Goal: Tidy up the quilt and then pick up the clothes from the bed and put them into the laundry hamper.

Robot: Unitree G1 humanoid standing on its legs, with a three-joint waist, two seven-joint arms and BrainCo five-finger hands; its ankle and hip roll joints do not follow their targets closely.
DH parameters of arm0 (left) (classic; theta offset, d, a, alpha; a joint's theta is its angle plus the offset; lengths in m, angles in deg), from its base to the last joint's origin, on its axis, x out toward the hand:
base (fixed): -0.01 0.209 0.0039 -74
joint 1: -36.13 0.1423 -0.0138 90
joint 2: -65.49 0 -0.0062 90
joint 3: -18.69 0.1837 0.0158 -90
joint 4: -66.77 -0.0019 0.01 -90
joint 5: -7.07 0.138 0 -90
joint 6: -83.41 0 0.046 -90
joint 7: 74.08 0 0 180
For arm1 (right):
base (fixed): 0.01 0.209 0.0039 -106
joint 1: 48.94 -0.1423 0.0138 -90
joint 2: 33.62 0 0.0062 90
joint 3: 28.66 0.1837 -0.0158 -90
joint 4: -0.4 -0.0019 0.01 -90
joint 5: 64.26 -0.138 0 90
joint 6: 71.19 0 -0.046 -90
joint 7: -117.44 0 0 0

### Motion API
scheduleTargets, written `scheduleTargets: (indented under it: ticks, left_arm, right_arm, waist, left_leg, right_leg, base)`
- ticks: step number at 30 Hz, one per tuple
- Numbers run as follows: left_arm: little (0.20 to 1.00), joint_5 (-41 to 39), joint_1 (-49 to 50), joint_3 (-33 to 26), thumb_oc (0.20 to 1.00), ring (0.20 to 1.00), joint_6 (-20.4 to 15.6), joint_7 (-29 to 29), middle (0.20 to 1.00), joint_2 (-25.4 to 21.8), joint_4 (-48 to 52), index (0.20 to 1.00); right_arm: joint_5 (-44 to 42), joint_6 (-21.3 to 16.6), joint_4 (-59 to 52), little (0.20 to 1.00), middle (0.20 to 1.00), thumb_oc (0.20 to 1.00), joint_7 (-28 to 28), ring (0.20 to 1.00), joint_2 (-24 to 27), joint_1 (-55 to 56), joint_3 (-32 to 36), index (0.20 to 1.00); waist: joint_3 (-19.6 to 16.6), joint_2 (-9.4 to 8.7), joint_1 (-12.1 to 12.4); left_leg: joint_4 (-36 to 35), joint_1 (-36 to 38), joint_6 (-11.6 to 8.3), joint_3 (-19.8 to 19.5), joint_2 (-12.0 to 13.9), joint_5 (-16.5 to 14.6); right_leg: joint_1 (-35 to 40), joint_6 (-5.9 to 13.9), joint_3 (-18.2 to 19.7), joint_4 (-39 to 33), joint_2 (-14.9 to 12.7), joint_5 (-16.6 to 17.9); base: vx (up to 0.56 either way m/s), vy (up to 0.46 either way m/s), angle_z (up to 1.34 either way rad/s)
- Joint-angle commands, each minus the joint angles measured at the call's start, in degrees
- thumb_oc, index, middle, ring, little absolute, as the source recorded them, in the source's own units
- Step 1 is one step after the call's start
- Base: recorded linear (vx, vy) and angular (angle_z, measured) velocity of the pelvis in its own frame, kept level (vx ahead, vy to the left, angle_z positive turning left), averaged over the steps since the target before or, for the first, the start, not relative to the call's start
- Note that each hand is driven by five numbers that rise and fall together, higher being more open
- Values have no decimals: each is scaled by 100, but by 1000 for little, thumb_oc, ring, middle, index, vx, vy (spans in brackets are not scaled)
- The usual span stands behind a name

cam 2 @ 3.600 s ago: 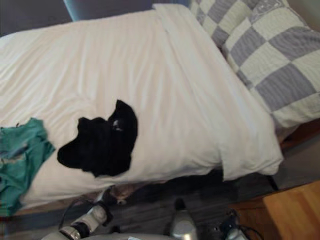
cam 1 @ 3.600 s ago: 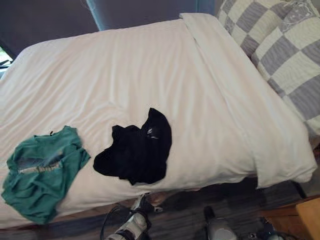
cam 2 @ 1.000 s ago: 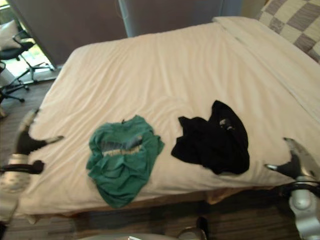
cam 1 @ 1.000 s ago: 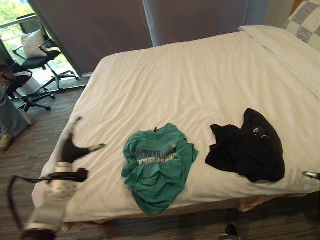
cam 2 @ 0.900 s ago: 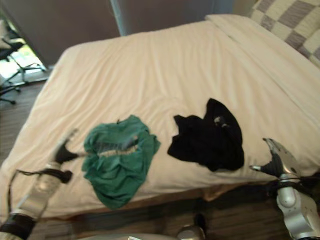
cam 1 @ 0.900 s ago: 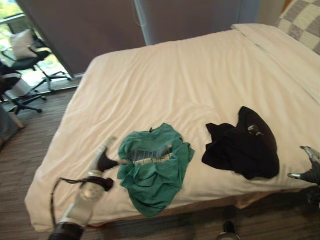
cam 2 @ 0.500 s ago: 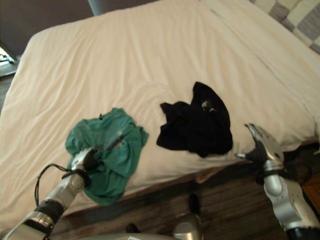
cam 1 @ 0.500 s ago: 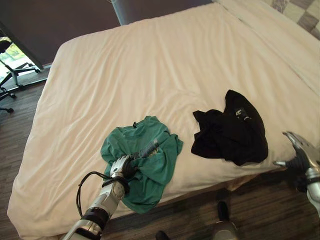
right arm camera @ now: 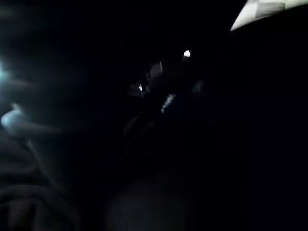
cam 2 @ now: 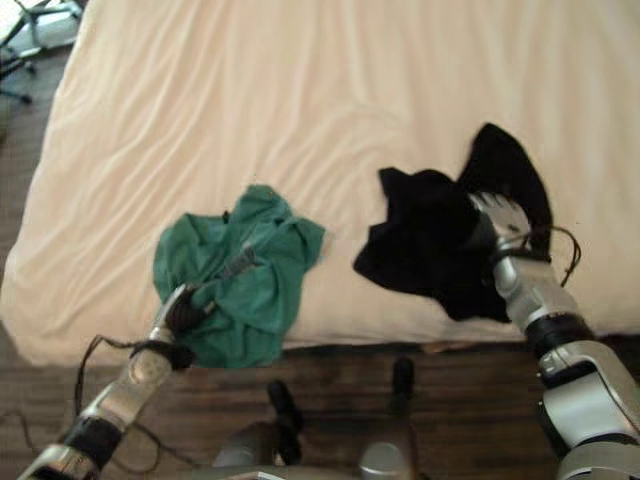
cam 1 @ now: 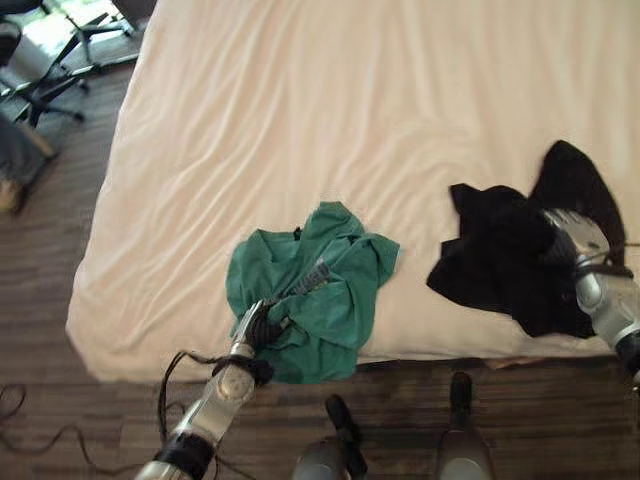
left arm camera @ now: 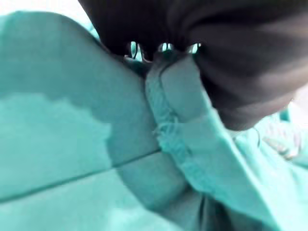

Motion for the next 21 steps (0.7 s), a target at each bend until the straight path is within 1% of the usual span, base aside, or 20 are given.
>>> scheduleTargets:
  ticks: [1,2,3,4,5,6,8,9,10,11,12,13,14,15,16,17,18,19,20,21]
  left_arm:
    - [200,-1276,666,-366,200,200,104,441,200,-539,31,200]
    - [200,-1319,730,-401,200,200,125,516,200,-564,102,200]
    - [200,-1298,796,-517,200,200,174,656,200,-583,221,200]
    - [200,-1300,801,-511,200,200,175,659,200,-594,224,200]
    - [200,-1341,790,-572,200,200,195,699,200,-561,239,200]
    - [200,-1344,793,-557,200,200,197,701,200,-577,242,200]
    - [200,-1371,849,-688,200,200,214,802,200,-547,364,200]
    - [200,-1397,895,-752,200,200,248,860,200,-542,452,200]
    - [200,-1405,937,-815,200,200,276,926,200,-481,470,200]
    - [200,-1326,944,-819,200,200,310,983,200,-445,400,200]
    - [200,-1325,951,-807,200,200,309,984,200,-450,397,200]
    - [200,-1261,977,-836,200,200,355,1042,200,-408,349,200]
    - [200,-981,1016,-877,200,200,430,1070,200,-316,125,200]
    - [200,-870,1051,-884,200,200,458,1054,200,-264,28,200]
    - [200,-800,1073,-893,200,200,482,1016,200,-229,-38,200]
    - [200,-800,1079,-888,200,200,483,1017,200,-230,-40,200]
    - [200,-756,1119,-948,200,200,515,813,200,-9,-397,200]
    - [200,-681,1106,-960,200,200,467,650,200,94,-483,200]
    - [200,-673,1073,-934,200,200,450,496,200,199,-544,200]
    - [200,-807,1063,-914,200,200,461,372,200,344,-607,200]
  right_arm:
    - [-249,386,1179,200,200,200,598,200,-472,172,-350,200]
    - [-262,407,1252,200,200,200,653,200,-575,300,-268,200]
    - [-407,396,1096,200,200,200,713,200,-774,712,35,200]
    - [-405,400,1081,200,200,200,714,200,-777,735,50,200]
    - [-604,350,810,200,200,200,669,200,-861,1018,280,200]
    - [-600,361,778,200,200,200,673,200,-861,1060,308,200]
    - [-913,211,-34,200,200,200,646,200,-1019,1817,700,200]
    - [-1099,126,-638,200,200,200,680,200,-1164,2247,902,200]
    - [-1592,-148,-1471,200,200,200,889,200,-1468,2962,1132,200]
    - [-1929,-308,-1847,200,200,200,1122,200,-1672,3414,1209,200]
    - [-1929,-300,-1859,200,200,200,1127,200,-1672,3439,1216,200]
    - [-2102,-366,-2030,200,200,200,1311,200,-1850,3748,1235,200]
    - [-2634,-450,-2291,200,200,200,1706,200,-2256,4374,1281,200]
    - [-2964,-477,-2535,200,200,200,1858,200,-2474,4683,1332,200]
    - [-3189,-498,-2670,200,200,200,1952,200,-2619,4881,1316,200]
    - [-3189,-497,-2667,200,200,200,1952,200,-2620,4887,1316,200]
    - [-3641,-501,-2930,200,200,200,2172,200,-2877,5212,1206,200]
    - [-3704,-543,-3002,200,200,200,2168,200,-2956,5276,1140,200]
    - [-3714,-553,-3065,200,200,200,2049,200,-2998,5243,1092,200]
    - [-3696,-554,-3109,200,200,200,1930,200,-3024,5181,1025,200]
  waist:
    - [114,-176,271]
    - [88,-175,281]
    - [15,-229,305]
    - [12,-237,308]
    - [-26,-310,287]
    - [-32,-320,299]
    - [-95,-508,228]
    - [-152,-625,183]
    - [-186,-809,91]
    - [-217,-918,28]
    - [-244,-919,38]
    - [-267,-985,-2]
    - [-320,-1107,-97]
    - [-301,-1184,-140]
    - [-305,-1224,-166]
    - [-322,-1214,-162]
    - [-268,-1300,-268]
    - [-258,-1307,-280]
    - [-262,-1317,-317]
    - [-247,-1263,-349]
  left_leg:
    - [-20,-127,-665,-130,374,152]
    - [-20,-108,-642,-193,339,125]
    - [-20,-36,-583,-289,247,42]
    - [-20,-32,-581,-294,241,39]
    - [-20,11,-547,-328,202,-24]
    - [-20,18,-543,-331,193,-28]
    - [-20,119,-459,-364,117,-177]
    - [-20,166,-413,-359,77,-255]
    - [-20,219,-303,-254,33,-269]
    - [-20,264,-282,-236,-1,-310]
    - [-20,316,-329,-297,-10,-416]
    - [-20,280,-256,-229,-33,-348]
    - [-20,394,-287,-261,-51,-529]
    - [-20,362,-223,-203,-74,-451]
    - [-20,362,-224,-198,-79,-458]
    - [-20,413,-271,-259,-72,-564]
    - [-20,368,-206,-241,-72,-469]
    - [-20,359,-179,-266,-82,-468]
    - [-20,347,-141,-325,-109,-473]
    - [-20,325,-91,-452,-140,-463]
  right_leg:
    - [283,157,-226,102,-163,-790]
    - [376,161,-288,67,-185,-779]
    - [555,180,-393,31,-221,-750]
    - [566,183,-400,25,-225,-748]
    - [637,199,-424,21,-245,-726]
    - [647,204,-429,19,-253,-727]
    - [729,252,-421,19,-297,-674]
    - [731,270,-377,20,-316,-634]
    - [697,282,-370,30,-371,-470]
    - [708,322,-343,39,-414,-387]
    - [764,376,-303,26,-417,-455]
    - [690,343,-323,67,-440,-360]
    - [741,425,-274,164,-479,-395]
    - [662,390,-270,288,-516,-268]
    - [620,416,-213,366,-529,-175]
    - [671,453,-178,362,-516,-247]
    - [468,441,81,552,-454,-65]
    - [424,422,264,664,-376,-177]
    - [385,352,588,863,-205,-397]
    - [323,248,1060,1086,179,-785]
  base:
    - [66,56,79]
    - [102,119,72]
    - [75,92,62]
    - [88,120,50]
    - [33,52,49]
    - [56,99,45]
    - [55,123,26]
    - [-6,202,11]
    - [-14,207,1]
    - [29,183,-7]
    - [22,94,-9]
    - [75,144,-11]
    - [-69,166,-10]
    - [-40,174,-14]
    - [-40,65,-14]
    - [-92,70,-14]
    - [-103,69,-11]
    - [-195,102,-12]
    - [-88,120,-13]
    - [-80,158,-5]
